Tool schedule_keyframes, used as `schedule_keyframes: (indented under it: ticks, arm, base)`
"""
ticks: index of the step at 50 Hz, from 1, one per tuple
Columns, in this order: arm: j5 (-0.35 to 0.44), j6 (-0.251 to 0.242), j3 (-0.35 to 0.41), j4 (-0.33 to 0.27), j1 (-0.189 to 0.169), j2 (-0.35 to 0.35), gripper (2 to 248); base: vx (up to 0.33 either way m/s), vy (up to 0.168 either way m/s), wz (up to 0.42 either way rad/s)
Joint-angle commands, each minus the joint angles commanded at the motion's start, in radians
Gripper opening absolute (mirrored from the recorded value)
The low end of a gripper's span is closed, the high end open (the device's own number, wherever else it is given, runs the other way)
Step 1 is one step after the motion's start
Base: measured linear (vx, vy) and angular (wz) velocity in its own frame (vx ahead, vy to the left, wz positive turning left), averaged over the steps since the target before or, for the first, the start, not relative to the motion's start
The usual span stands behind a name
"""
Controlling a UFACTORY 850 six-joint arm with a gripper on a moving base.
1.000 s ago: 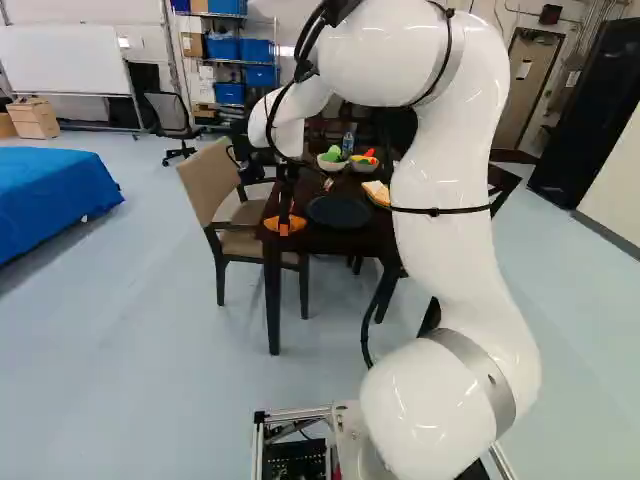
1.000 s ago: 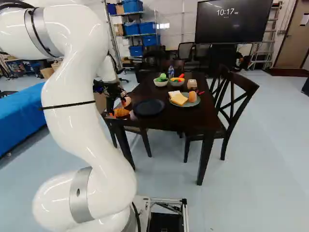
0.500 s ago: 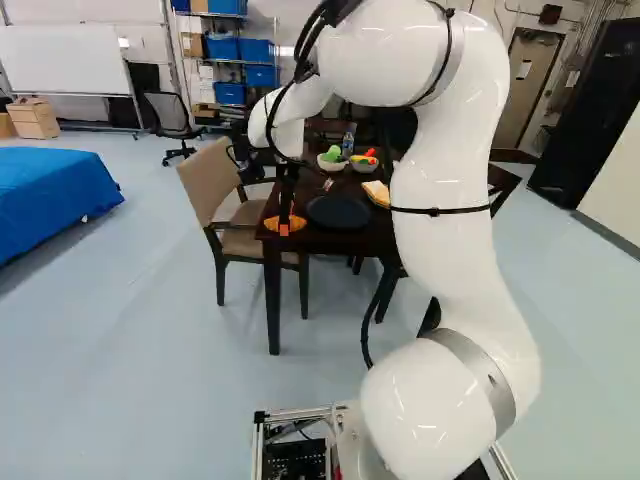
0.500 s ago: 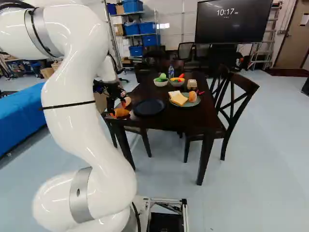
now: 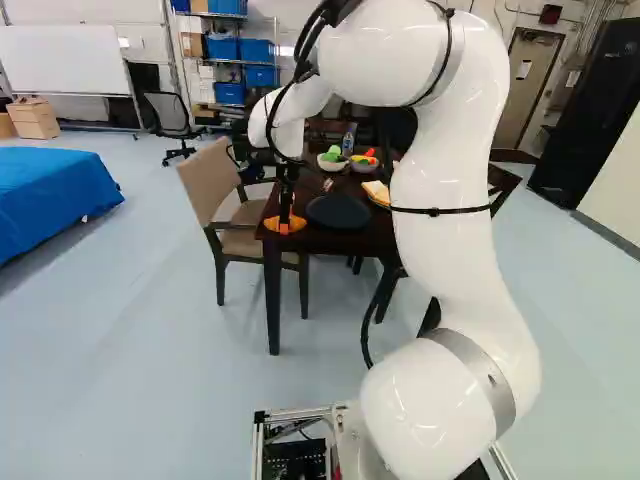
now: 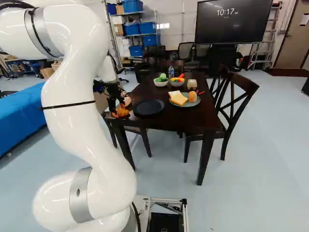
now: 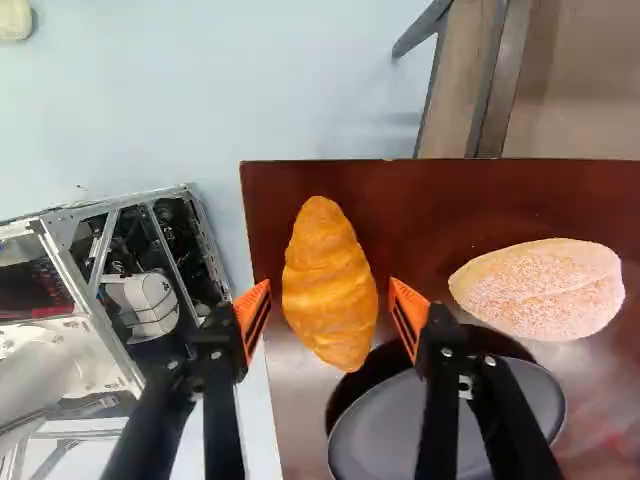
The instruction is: Move the croissant to the empty plate
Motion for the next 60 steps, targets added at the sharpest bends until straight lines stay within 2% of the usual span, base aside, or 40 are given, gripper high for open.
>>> schedule_keyframes:
  ticks: [1,5,6,10,11,16,17,21,22,26,27,37,38,42,43,47,48,53,54,60]
  arm:
    - [0.0,0.0,0.0,0.0,0.0,0.0,167]
    - [0.0,0.0,0.0,0.0,0.0,0.0,167]
    - [0.0,0.0,0.0,0.0,0.0,0.0,155]
    - [0.0,0.0,0.0,0.0,0.0,0.0,155]
    - [0.0,0.0,0.0,0.0,0.0,0.0,143]
    - [0.0,0.0,0.0,0.0,0.0,0.0,143]
    - [0.0,0.0,0.0,0.0,0.0,0.0,131]
    - [0.0,0.0,0.0,0.0,0.0,0.0,131]
    - [0.0,0.0,0.0,0.0,0.0,0.0,122]
    - [0.0,0.0,0.0,0.0,0.0,0.0,122]
    - [0.0,0.0,0.0,0.0,0.0,0.0,115]
    - [0.0,0.0,0.0,0.0,0.0,0.0,109]
    - [0.0,0.0,0.0,0.0,0.0,0.0,101]
    - [0.0,0.0,0.0,0.0,0.0,0.0,101]
    - [0.0,0.0,0.0,0.0,0.0,0.0,93]
    - [0.0,0.0,0.0,0.0,0.0,0.0,93]
    - [0.0,0.0,0.0,0.0,0.0,0.0,83]
    - [0.0,0.0,0.002,0.0,0.0,0.008,83]
    - [0.0,0.0,0.003,0.0,0.0,0.01,71]
    - [0.0,0.0,0.005,0.0,0.0,0.015,66]
  base:
    - [0.0,0.0,0.0]
    - [0.0,0.0,0.0]
    - [0.0,0.0,0.0]
    - [0.0,0.0,0.0]
    - [0.0,0.0,0.0]
    - [0.0,0.0,0.0]
    - [0.0,0.0,0.0]
    - [0.0,0.0,0.0]
    - [0.0,0.0,0.0]
    - [0.0,0.0,0.0]
    - [0.0,0.0,0.0]
    - [0.0,0.0,0.0]
    - [0.0,0.0,0.0]
    - [0.0,0.0,0.0]
    - [0.0,0.0,0.0]
    - [0.0,0.0,0.0]
    - [0.0,0.0,0.0]
    - [0.0,0.0,0.0]
    - [0.0,0.0,0.0]
    - [0.0,0.0,0.0]
